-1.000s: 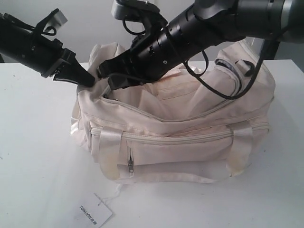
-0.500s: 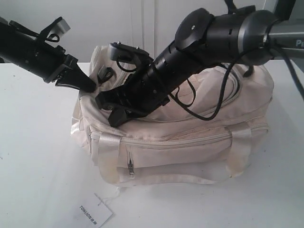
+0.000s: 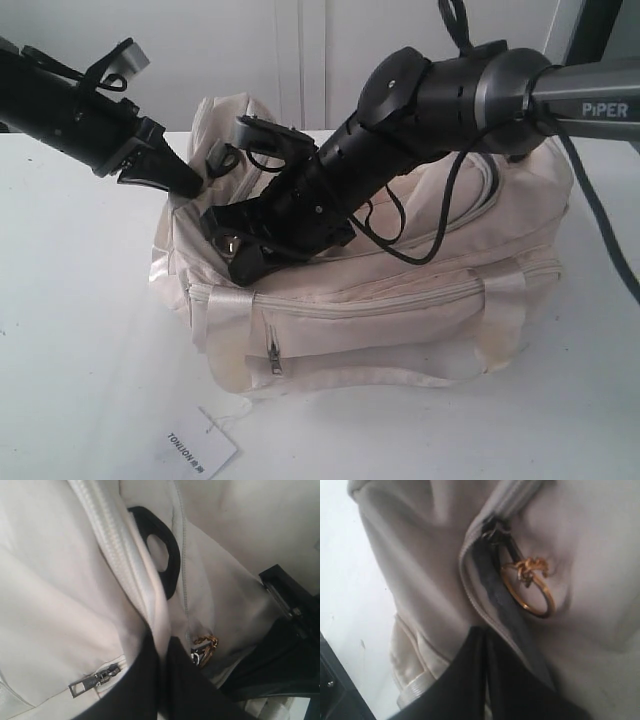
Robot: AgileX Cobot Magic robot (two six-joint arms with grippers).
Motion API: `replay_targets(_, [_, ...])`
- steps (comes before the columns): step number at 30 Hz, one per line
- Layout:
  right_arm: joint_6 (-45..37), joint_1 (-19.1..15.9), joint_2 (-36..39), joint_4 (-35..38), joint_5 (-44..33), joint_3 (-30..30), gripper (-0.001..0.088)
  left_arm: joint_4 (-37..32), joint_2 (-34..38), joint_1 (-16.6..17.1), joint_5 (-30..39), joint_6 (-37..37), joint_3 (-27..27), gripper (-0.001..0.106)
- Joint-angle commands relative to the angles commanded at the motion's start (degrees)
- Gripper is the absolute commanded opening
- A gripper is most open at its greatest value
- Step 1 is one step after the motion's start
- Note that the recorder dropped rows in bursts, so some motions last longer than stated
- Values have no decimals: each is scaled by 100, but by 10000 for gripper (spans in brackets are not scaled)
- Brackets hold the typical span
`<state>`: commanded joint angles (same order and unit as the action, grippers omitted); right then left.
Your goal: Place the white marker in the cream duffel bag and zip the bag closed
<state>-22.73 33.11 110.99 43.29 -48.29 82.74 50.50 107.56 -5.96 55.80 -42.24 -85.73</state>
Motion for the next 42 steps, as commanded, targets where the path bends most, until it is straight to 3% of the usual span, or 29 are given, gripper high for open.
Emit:
replay_targets(10, [25, 0, -538, -46, 314, 0, 6, 0, 0, 0, 0, 0, 0, 0])
replay_targets(19, [517, 0, -502, -202, 922, 0, 280, 0, 0, 0, 21, 0, 0, 0])
replay_targets(23, [517, 0, -335, -191, 898, 0, 342, 0, 0, 0, 21, 0, 0, 0])
replay_targets(42, [517, 0, 162, -22, 743, 0, 345, 44, 0, 0, 9, 0, 0, 0])
